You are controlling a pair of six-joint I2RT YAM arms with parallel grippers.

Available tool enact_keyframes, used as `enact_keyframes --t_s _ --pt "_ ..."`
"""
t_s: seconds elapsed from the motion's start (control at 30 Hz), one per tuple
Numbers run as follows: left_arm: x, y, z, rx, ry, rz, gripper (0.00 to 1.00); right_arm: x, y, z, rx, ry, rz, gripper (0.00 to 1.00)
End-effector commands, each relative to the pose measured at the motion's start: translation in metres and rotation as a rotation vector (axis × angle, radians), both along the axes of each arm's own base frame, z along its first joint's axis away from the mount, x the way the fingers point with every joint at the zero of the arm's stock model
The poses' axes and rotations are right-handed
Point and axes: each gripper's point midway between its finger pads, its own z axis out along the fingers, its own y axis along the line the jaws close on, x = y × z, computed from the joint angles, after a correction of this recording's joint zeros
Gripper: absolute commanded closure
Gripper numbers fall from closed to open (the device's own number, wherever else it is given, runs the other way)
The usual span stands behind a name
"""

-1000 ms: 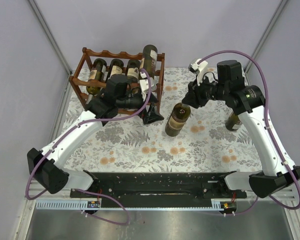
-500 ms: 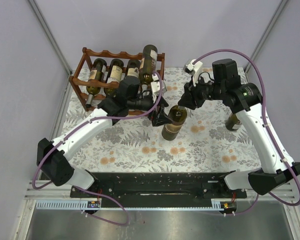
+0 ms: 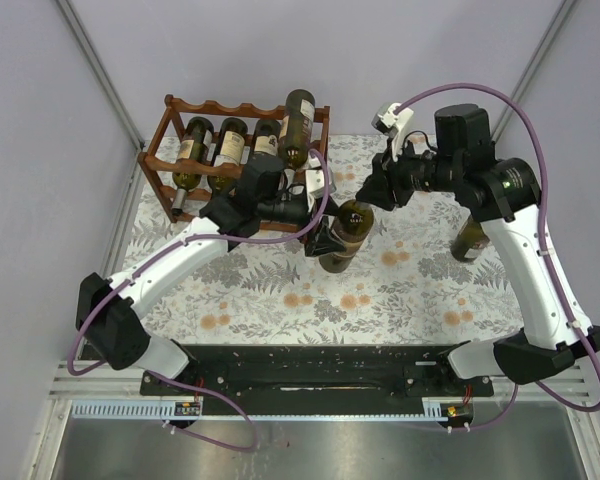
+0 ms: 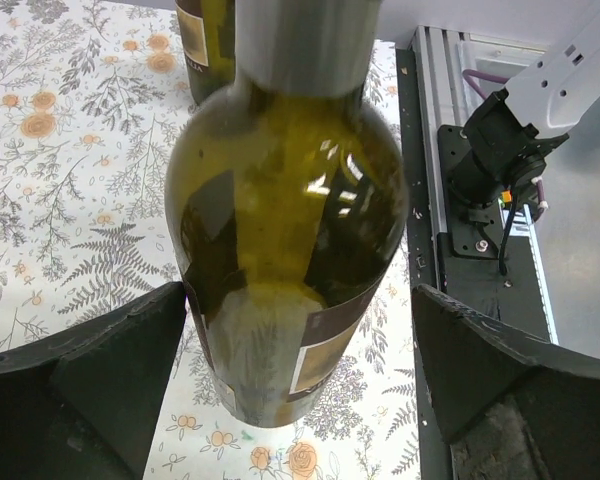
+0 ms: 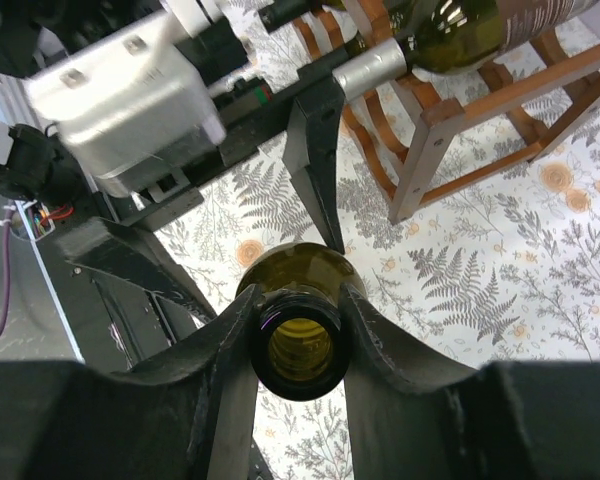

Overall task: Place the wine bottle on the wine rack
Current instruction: Pick up the wine bottle from the center of the board.

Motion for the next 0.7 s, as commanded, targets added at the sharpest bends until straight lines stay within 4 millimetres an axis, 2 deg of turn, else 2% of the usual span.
enact_keyframes --t_s 0.0,0.13,0.3,0.67 --pt "-0.004 0.003 0.016 -0.067 -0.090 -0.048 0.01 -0.013 0.012 0.058 0.129 -0.120 0.065 1.00" --pt "-0.006 0.008 0.013 -0.078 -0.080 -0.058 0.01 -0.019 0.010 0.082 0.156 -0.163 0.069 1.00" --pt "-0.015 0.010 0.000 -0.094 -0.051 -0.104 0.01 -0.022 0.011 0.100 0.182 -0.187 0.074 1.00" --pt "-0.016 0.000 -0.011 -0.148 -0.036 -0.170 0.01 -0.028 0.014 0.122 0.241 -0.191 0.083 1.00"
